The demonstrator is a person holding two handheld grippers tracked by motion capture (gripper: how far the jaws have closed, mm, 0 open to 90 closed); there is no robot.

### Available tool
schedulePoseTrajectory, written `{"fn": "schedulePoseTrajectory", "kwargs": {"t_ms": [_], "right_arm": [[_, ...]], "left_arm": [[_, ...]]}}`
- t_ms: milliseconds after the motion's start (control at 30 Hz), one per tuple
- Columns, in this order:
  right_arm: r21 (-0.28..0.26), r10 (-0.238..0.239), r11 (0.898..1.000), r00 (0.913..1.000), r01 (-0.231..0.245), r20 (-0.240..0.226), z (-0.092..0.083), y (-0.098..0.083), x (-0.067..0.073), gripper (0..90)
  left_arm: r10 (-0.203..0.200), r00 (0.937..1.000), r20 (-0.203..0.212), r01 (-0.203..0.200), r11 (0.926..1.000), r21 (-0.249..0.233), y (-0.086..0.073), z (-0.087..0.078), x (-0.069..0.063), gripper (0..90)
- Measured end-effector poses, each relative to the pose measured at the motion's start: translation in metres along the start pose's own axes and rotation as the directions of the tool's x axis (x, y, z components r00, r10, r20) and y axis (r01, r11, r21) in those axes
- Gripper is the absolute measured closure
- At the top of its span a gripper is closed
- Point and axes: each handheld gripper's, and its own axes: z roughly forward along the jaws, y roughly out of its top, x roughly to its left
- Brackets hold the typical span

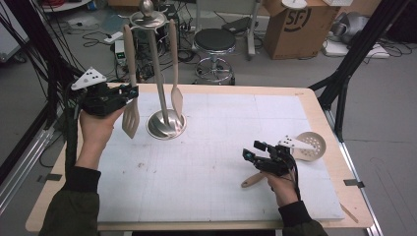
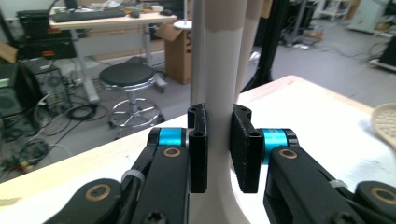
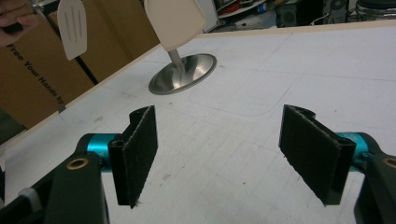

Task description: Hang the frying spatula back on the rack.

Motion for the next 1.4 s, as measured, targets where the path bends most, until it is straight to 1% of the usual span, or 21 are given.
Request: {"fn": "schedulePoseTrajectory", "kwargs": {"t_ms": [167,300,400,467,500,533,567,600,633,667,700,767,800,867,933,1000,1067,1167,1233,1300,1400], "right_arm": [[-0.003,0.001,1.000,1.0000,-0.001,-0.002,0.000,0.000,0.000,27.7],[-0.001,-0.001,1.000,1.0000,0.001,-0.003,-0.001,0.000,0.000,27.7],[-0.006,0.002,1.000,1.0000,-0.002,-0.002,-0.001,0.000,0.000,27.7],[-0.006,0.001,1.000,1.0000,-0.001,-0.002,-0.002,0.001,-0.001,27.7],[-0.007,0.002,1.000,1.0000,-0.002,-0.003,-0.002,0.001,0.000,27.7],[-0.006,0.001,1.000,1.0000,-0.001,-0.003,-0.002,0.001,0.000,27.7],[-0.006,0.002,1.000,1.0000,-0.002,-0.004,-0.002,0.001,0.000,27.7],[-0.008,-0.002,1.000,1.0000,0.002,-0.002,-0.002,0.001,-0.001,27.7],[-0.008,-0.001,1.000,1.0000,0.001,-0.002,-0.002,0.001,-0.001,27.7],[-0.008,0.000,1.000,1.0000,0.000,-0.001,-0.002,0.001,-0.001,27.7],[-0.007,0.000,1.000,1.0000,0.000,-0.003,-0.002,0.001,-0.001,27.7],[-0.004,0.003,1.000,1.0000,-0.003,-0.004,-0.001,0.001,-0.001,27.7],[-0.004,-0.003,1.000,1.0000,0.003,-0.003,-0.001,0.000,0.000,27.7],[-0.004,-0.002,1.000,1.0000,0.002,-0.004,-0.001,0.000,0.000,27.7],[-0.005,-0.001,1.000,1.0000,0.001,-0.005,0.000,0.000,0.001,27.7],[-0.009,-0.005,1.000,1.0000,0.005,-0.004,0.000,0.000,0.000,27.8],[-0.009,0.001,1.000,1.0000,-0.001,-0.007,-0.001,0.000,0.001,27.7],[-0.009,0.001,1.000,1.0000,-0.001,-0.007,-0.001,0.000,0.001,27.7],[-0.010,0.004,1.000,1.0000,-0.004,-0.006,-0.001,0.001,0.001,27.7],[-0.017,0.000,1.000,1.0000,0.000,-0.006,-0.001,0.001,0.000,27.7],[-0.011,0.005,1.000,1.0000,-0.005,-0.003,-0.002,0.001,0.000,27.7]], "left_arm": [[-0.011,0.9995,0.030,0.011,0.9998,0.015,0.003,0.005,-0.002,78.1],[-0.026,0.9991,0.033,0.025,0.9995,0.019,-0.001,0.011,-0.002,78.0],[-0.049,0.9968,0.063,0.049,0.9988,-0.002,-0.007,0.014,0.000,78.0],[-0.067,0.9909,0.117,0.073,0.9959,-0.054,-0.012,0.014,0.002,77.7],[-0.095,0.9820,0.164,0.111,0.9894,-0.093,-0.014,0.014,0.006,76.7],[-0.144,0.9663,0.214,0.173,0.9765,-0.128,-0.017,0.012,0.010,69.4],[-0.177,0.9475,0.266,0.226,0.9603,-0.164,-0.019,0.010,0.015,60.9],[-0.200,0.9362,0.289,0.263,0.9446,-0.197,-0.022,0.006,0.019,55.3],[-0.212,0.9329,0.291,0.282,0.9329,-0.224,-0.024,0.003,0.022,48.7],[-0.211,0.9314,0.297,0.288,0.9251,-0.247,-0.027,0.000,0.024,44.9],[-0.215,0.9239,0.317,0.306,0.9111,-0.276,-0.030,-0.003,0.026,42.8],[-0.218,0.9115,0.349,0.338,0.8801,-0.333,-0.033,-0.010,0.030,41.9],[-0.218,0.9051,0.365,0.355,0.8605,-0.366,-0.035,-0.013,0.031,40.9],[-0.208,0.8988,0.386,0.373,0.8246,-0.425,-0.035,-0.019,0.032,40.3],[-0.198,0.8948,0.400,0.386,0.7947,-0.469,-0.035,-0.024,0.030,37.3],[-0.188,0.8946,0.405,0.391,0.7676,-0.507,-0.036,-0.028,0.028,35.1],[-0.185,0.8940,0.408,0.397,0.7485,-0.531,-0.036,-0.030,0.026,34.5],[-0.179,0.9028,0.391,0.385,0.7426,-0.548,-0.035,-0.029,0.021,33.4],[-0.175,0.9102,0.375,0.372,0.7448,-0.554,-0.035,-0.027,0.018,30.8],[-0.167,0.9165,0.363,0.357,0.7518,-0.554,-0.035,-0.025,0.016,30.8],[-0.176,0.9161,0.360,0.361,0.7522,-0.551,-0.035,-0.024,0.015,30.9]]}}
